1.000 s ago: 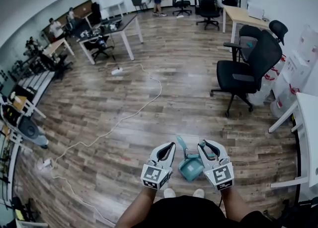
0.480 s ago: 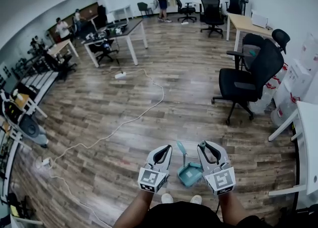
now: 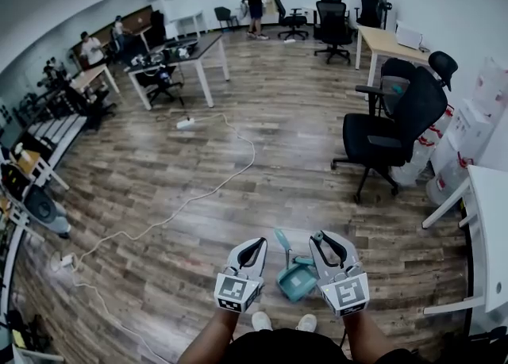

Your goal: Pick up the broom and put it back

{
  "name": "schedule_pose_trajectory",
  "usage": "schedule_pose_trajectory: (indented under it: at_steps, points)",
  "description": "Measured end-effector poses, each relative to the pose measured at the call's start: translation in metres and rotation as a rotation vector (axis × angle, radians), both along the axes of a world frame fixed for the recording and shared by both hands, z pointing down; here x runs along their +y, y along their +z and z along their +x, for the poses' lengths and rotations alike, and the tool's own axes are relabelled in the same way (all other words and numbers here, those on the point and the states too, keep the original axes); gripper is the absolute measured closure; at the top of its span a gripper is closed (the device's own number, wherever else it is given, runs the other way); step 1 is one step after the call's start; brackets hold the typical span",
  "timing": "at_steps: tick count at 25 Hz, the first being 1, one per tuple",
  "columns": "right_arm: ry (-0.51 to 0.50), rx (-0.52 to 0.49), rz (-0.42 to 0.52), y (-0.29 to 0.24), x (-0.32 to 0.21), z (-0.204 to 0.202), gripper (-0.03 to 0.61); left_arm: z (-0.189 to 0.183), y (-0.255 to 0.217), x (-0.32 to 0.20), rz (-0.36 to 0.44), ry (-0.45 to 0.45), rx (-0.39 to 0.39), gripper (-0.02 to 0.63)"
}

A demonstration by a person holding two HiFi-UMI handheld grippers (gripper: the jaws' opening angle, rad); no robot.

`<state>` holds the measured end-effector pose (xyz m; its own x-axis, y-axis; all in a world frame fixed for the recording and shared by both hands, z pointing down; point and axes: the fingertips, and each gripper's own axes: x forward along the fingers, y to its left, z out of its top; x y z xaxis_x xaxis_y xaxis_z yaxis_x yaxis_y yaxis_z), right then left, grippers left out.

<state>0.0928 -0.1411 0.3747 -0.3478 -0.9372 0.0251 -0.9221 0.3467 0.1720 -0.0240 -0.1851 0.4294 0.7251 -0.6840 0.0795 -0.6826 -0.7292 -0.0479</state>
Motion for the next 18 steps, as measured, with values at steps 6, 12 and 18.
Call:
schedule_pose_trajectory:
  at_steps: [6, 12, 18]
  points:
    - [-0.009, -0.001, -0.025, 0.011, 0.001, 0.000, 0.492, -0.002, 0.009, 0.004, -0.018, -0.001, -0.007, 0.598]
    - [-0.005, 0.004, -0.087, 0.028, 0.005, 0.003, 0.492, -0.002, 0.020, 0.010, -0.043, -0.010, -0.021, 0.597]
    - [-0.027, 0.005, -0.159, 0.057, 0.010, -0.002, 0.492, -0.004, 0.039, 0.016, -0.093, -0.007, -0.041, 0.597]
